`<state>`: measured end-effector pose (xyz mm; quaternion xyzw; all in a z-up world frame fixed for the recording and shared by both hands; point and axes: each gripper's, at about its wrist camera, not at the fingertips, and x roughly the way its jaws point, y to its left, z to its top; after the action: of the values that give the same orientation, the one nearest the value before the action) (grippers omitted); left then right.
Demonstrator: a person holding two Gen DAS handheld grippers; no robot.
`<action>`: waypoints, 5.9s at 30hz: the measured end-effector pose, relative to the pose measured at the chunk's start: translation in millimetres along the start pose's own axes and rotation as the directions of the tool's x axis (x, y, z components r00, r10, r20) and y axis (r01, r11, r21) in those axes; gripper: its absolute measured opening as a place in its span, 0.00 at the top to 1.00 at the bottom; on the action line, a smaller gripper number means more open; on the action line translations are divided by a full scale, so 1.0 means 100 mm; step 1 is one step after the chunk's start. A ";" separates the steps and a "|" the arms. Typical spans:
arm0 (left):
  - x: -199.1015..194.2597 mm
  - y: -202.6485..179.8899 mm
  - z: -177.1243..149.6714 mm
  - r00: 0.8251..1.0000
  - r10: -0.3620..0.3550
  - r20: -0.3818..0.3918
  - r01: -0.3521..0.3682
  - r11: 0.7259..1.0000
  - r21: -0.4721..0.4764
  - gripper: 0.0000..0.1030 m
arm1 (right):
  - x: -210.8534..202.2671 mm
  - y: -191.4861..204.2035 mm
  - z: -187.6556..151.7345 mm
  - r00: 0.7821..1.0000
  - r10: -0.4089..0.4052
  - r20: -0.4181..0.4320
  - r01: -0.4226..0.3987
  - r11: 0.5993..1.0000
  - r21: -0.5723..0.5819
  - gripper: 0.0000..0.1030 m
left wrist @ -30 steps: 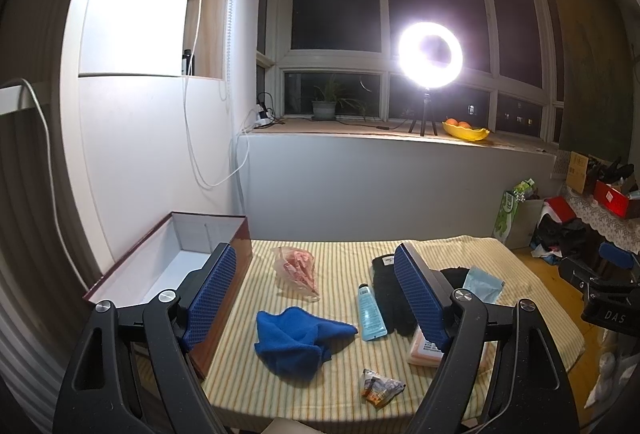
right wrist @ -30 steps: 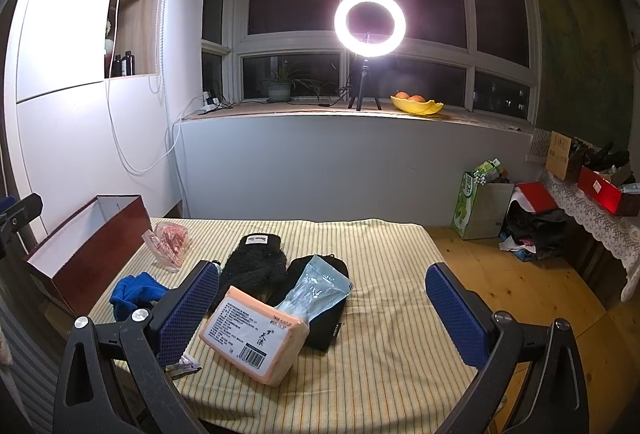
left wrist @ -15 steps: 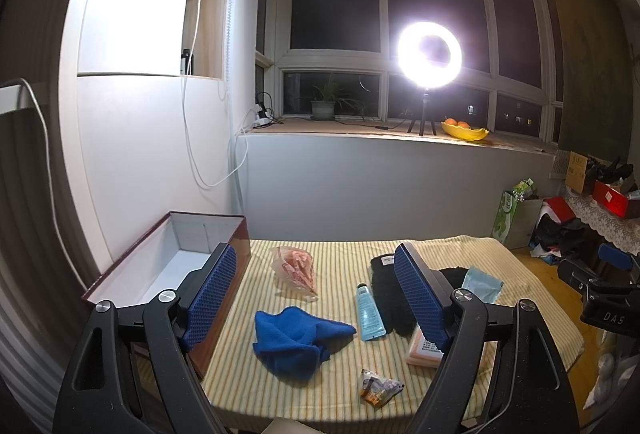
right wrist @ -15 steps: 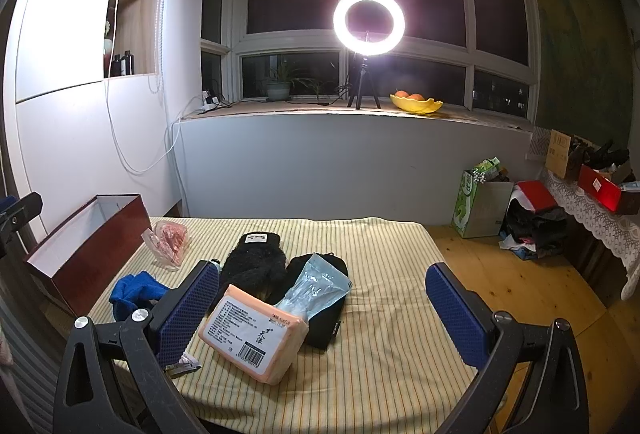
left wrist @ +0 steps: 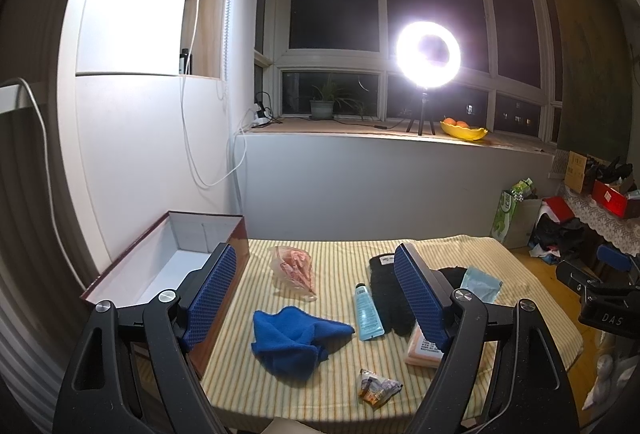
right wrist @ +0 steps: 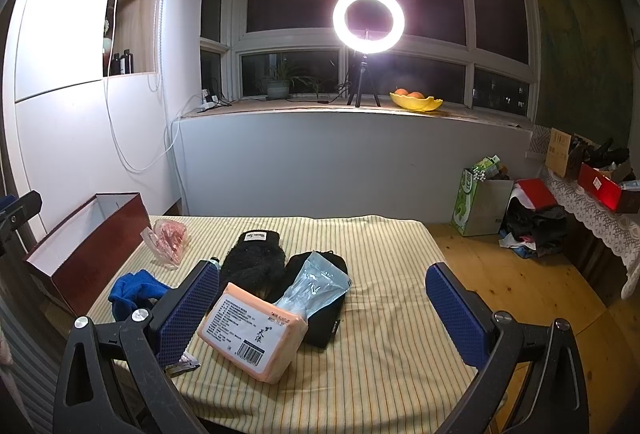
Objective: Organize soft objects
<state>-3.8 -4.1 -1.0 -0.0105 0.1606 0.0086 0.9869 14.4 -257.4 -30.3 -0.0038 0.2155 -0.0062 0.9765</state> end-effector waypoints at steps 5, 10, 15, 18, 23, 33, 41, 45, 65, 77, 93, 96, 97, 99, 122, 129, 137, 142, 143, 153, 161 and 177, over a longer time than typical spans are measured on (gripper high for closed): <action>0.01 -0.01 0.00 1.000 -0.002 -0.005 0.002 1.000 -0.002 0.21 | 0.00 0.00 -0.01 1.000 -0.001 -0.003 0.001 1.000 -0.001 0.01; 0.01 0.00 -0.01 1.000 -0.006 -0.007 0.006 1.000 -0.003 0.21 | 0.01 -0.02 -0.11 1.000 0.000 -0.006 0.000 1.000 0.001 0.01; 0.04 0.02 -0.02 1.000 -0.006 -0.017 0.006 1.000 -0.005 0.21 | 0.02 -0.03 -0.13 1.000 0.000 -0.010 0.000 1.000 0.002 0.01; 0.06 0.03 -0.04 1.000 -0.007 -0.025 0.007 1.000 -0.005 0.21 | 0.05 -0.01 -0.16 1.000 0.002 -0.017 -0.002 1.000 0.002 0.01; 0.09 0.02 -0.09 0.999 -0.004 -0.039 0.004 1.000 0.002 0.21 | 0.08 0.00 -0.16 1.000 0.006 -0.029 -0.006 1.000 -0.004 0.01; 0.17 0.13 -0.25 0.995 -0.040 -0.095 0.036 0.999 -0.037 0.21 | 0.17 0.04 -0.18 0.996 0.055 -0.066 -0.056 0.998 -0.012 0.01; 0.30 0.30 -0.47 0.980 -0.054 -0.192 0.039 0.996 -0.083 0.21 | 0.27 0.02 -0.24 0.989 0.104 -0.102 -0.105 0.994 -0.002 0.01; 0.33 0.32 -0.60 0.971 -0.058 -0.234 0.041 0.996 -0.077 0.21 | 0.35 0.01 -0.28 0.979 0.156 -0.130 -0.155 0.988 0.016 0.01; 0.91 -0.02 -0.81 0.855 -0.324 -0.405 0.280 0.946 -0.165 0.26 | 0.87 -0.23 -0.66 0.892 0.345 -0.293 -0.278 0.928 0.248 0.01; 1.43 -0.50 -0.85 0.714 -0.472 -0.518 0.471 0.871 -0.144 0.41 | 1.25 -0.32 -0.87 0.826 0.441 -0.350 -0.284 0.864 0.416 0.22; 1.79 -0.68 -0.93 0.604 -0.533 -0.592 0.554 0.815 -0.169 0.49 | 1.59 -0.28 -0.96 0.746 0.545 -0.383 -0.306 0.791 0.530 0.46; 1.82 -0.73 -0.95 0.594 -0.534 -0.602 0.567 0.809 -0.158 0.52 | 1.63 -0.27 -0.97 0.737 0.553 -0.389 -0.306 0.785 0.538 0.48; 1.83 -0.74 -0.96 0.588 -0.538 -0.604 0.573 0.804 -0.159 0.52 | 1.64 -0.26 -0.97 0.735 0.554 -0.391 -0.305 0.785 0.539 0.48; 1.84 -0.76 -0.97 0.576 -0.548 -0.607 0.582 0.796 -0.166 0.53 | 1.67 -0.26 -0.97 0.731 0.556 -0.395 -0.304 0.785 0.540 0.48; 1.67 -0.82 -0.97 0.564 -0.576 -0.592 0.613 0.772 -0.166 0.57 | 1.59 -0.14 -0.93 0.745 0.502 -0.440 -0.288 0.836 0.467 0.55; 1.50 -0.73 -0.88 0.586 -0.585 -0.562 0.618 0.770 -0.157 0.57 | 1.40 -0.09 -0.82 0.761 0.490 -0.425 -0.309 0.850 0.427 0.55; 1.32 -0.48 -0.76 0.642 -0.570 -0.512 0.583 0.797 -0.158 0.57 | 1.24 0.14 -0.64 0.763 0.500 -0.410 -0.360 0.855 0.373 0.55; 1.20 -0.17 -0.66 0.696 -0.541 -0.472 0.535 0.829 -0.161 0.57 | 1.23 0.43 -0.46 0.748 0.524 -0.408 -0.416 0.849 0.326 0.55; 1.20 -0.12 -0.63 0.705 -0.534 -0.467 0.526 0.835 -0.162 0.57 | 1.23 0.49 -0.43 0.745 0.529 -0.408 -0.428 0.847 0.316 0.55; 1.00 0.77 -0.36 0.828 -0.425 -0.366 0.381 0.905 -0.191 0.57 | 1.23 1.42 0.00 0.688 0.605 -0.402 -0.580 0.790 0.198 0.55; 0.82 1.47 -0.26 0.902 -0.303 -0.309 0.244 0.946 -0.215 0.57 | 1.26 2.32 0.30 0.615 0.664 -0.425 -0.692 0.713 0.113 0.55; 0.94 2.35 -0.36 0.941 -0.116 -0.318 0.026 0.961 -0.275 0.57 | 1.60 3.75 0.38 0.495 0.693 -0.523 -0.802 0.597 0.032 0.55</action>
<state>69.6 230.7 -69.4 -0.1502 0.3210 -0.0078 0.9351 179.6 115.4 -67.6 -0.0138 0.4314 0.4426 0.7860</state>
